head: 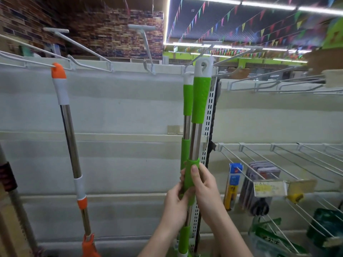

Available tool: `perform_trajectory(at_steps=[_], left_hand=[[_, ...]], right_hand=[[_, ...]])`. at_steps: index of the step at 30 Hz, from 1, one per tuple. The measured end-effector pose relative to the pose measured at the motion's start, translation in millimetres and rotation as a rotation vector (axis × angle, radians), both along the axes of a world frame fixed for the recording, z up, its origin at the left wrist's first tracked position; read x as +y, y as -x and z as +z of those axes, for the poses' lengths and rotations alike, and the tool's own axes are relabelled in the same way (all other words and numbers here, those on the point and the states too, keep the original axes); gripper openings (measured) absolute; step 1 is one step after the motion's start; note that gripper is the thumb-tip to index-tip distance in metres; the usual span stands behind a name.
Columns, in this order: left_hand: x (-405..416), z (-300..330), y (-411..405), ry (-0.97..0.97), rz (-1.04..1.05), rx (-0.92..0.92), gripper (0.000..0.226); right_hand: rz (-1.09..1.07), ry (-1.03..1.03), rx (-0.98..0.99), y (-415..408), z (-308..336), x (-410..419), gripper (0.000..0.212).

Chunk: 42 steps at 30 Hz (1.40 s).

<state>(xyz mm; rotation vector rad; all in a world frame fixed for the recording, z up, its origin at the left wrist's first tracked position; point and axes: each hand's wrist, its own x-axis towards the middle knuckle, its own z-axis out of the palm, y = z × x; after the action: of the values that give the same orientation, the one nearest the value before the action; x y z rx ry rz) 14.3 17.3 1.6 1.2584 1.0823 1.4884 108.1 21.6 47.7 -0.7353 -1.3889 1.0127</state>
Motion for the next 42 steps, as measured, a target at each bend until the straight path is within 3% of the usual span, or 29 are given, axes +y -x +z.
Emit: perform_trajectory(at_steps=[10,23,30,42], left_hand=[[16.5,-8.5,10.3,0.047,-0.051,-0.049,0.017],[61.9,-5.3,16.8,0.067,-0.05,0.067,0.016],[98.5,-4.0,17.1,0.054,-0.025,0.056,0.031],[125.7,-5.9,20.9,0.078,0.011,0.114,0.005]], right_hand=[[-0.051,0.065,0.036,12.4,-16.1,15.4,0.037],[-0.086,0.096,0.021,21.4,-10.6,64.6,0.035],[-0.03,0.08,-0.017,16.1,-12.2,105.0,0.031],[0.056,0.075,-0.009,11.2,-13.8,132.7,0.04]])
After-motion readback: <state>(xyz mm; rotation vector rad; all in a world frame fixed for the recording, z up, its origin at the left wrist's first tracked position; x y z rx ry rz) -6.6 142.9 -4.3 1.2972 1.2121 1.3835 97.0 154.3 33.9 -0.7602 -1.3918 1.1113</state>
